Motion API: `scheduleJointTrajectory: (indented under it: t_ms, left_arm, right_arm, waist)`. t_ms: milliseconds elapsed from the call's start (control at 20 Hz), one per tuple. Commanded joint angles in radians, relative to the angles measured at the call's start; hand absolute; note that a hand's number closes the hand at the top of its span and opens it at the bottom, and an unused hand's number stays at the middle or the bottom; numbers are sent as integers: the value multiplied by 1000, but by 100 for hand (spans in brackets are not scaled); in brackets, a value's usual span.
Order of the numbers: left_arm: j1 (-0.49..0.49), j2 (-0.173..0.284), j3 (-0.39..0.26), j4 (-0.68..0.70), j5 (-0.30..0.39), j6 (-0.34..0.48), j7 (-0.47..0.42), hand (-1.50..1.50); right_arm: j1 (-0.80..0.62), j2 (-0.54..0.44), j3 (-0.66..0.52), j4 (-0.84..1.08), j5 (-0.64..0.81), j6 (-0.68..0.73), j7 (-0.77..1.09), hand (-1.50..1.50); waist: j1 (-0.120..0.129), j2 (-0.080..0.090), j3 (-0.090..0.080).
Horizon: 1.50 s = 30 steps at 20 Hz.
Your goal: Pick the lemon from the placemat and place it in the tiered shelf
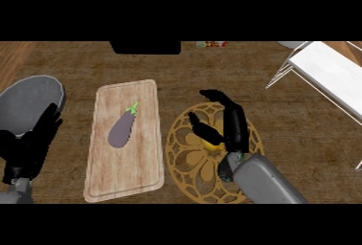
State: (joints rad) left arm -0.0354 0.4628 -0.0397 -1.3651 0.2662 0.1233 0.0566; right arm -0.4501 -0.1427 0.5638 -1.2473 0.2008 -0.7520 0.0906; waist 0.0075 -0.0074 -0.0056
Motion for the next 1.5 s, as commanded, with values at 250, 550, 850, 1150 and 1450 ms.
scheduleJointTrajectory:
  t_ms: [250, 550, 850, 1150, 1450]
  left_arm:
    - [67, 14, 22, -4, -4, -21, -8, 0]
    - [86, 34, 46, -13, 23, -54, -15, 0]
    - [72, 17, 32, -19, 11, -47, -13, 0]
    - [62, 10, 40, -24, 14, -49, 9, 0]
    - [34, 11, 48, -63, 11, -56, 40, 0]
  right_arm:
    - [-12, 89, 201, 49, 509, -117, 476, -150]
    - [-79, 37, 209, 46, 679, 214, 800, -150]
    - [-163, 52, 281, -1, 604, 686, 985, -150]
    - [-228, 76, 261, -92, 569, 979, 1148, -150]
    - [-215, 63, 204, -93, 563, 1062, 1147, -150]
  waist:
    - [-36, -13, -1]
    - [-45, -20, -2]
    - [-25, -9, 0]
    - [-16, 0, 4]
    - [-9, 5, 5]
